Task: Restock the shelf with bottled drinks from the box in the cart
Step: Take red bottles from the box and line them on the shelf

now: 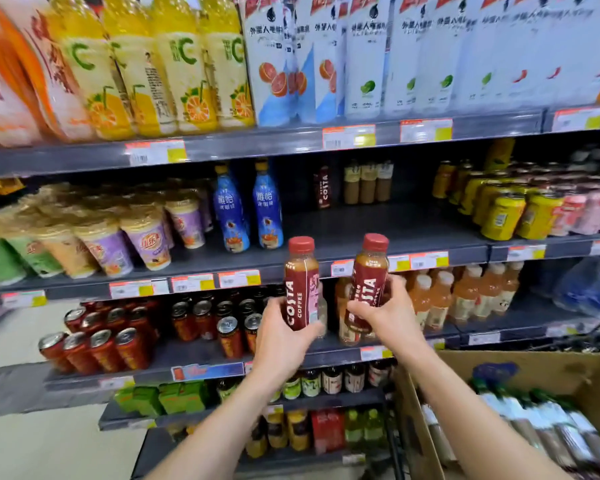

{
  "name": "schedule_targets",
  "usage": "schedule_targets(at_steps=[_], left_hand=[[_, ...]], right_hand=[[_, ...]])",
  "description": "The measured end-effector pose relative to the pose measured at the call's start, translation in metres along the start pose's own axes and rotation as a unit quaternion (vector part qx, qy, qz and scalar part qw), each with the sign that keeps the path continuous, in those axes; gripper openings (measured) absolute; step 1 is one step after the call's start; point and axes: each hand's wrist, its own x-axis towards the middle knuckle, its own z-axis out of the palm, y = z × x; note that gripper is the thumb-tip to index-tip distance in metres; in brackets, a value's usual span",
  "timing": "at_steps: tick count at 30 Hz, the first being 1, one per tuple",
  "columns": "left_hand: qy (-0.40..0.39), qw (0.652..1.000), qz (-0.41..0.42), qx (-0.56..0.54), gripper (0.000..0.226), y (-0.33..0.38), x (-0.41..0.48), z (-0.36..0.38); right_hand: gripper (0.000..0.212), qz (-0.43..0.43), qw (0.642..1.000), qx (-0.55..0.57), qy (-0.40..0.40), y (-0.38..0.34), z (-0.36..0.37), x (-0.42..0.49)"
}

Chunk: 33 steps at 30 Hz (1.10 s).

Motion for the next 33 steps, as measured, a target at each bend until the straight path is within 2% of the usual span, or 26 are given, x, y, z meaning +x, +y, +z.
schedule_targets(at_steps=[4,11,18,24,30,33], left_hand=[[-0.013,0.999,0.035,0.012,0.042,0.001,0.028,-0.018],[0.003,0.999,0.047,0.022,0.050,-0.001,0.075,-0.026],[0.044,0.997,0.054,0.029,0.050,0.012,0.133,-0.008],[0.044,0.997,0.050,0.028,0.050,0.015,0.169,0.017],[0.057,0.996,0.050,0.045,0.047,0.010,0.204,0.043],[0.059,0.995,0.064,0.052,0.046,0.009,0.226,0.054]], right_hand=[[0.063,-0.009,1.000,0.007,0.018,-0.022,0.013,0.027],[0.067,-0.031,0.998,-0.037,0.033,-0.051,0.023,0.107],[0.061,-0.009,0.998,-0.065,0.006,-0.034,0.050,0.195],[0.061,-0.011,0.997,-0.081,-0.008,-0.015,0.073,0.246],[0.063,-0.003,0.969,-0.238,-0.064,0.012,0.083,0.283],[0.063,-0.022,0.958,-0.276,-0.080,0.016,0.088,0.307]])
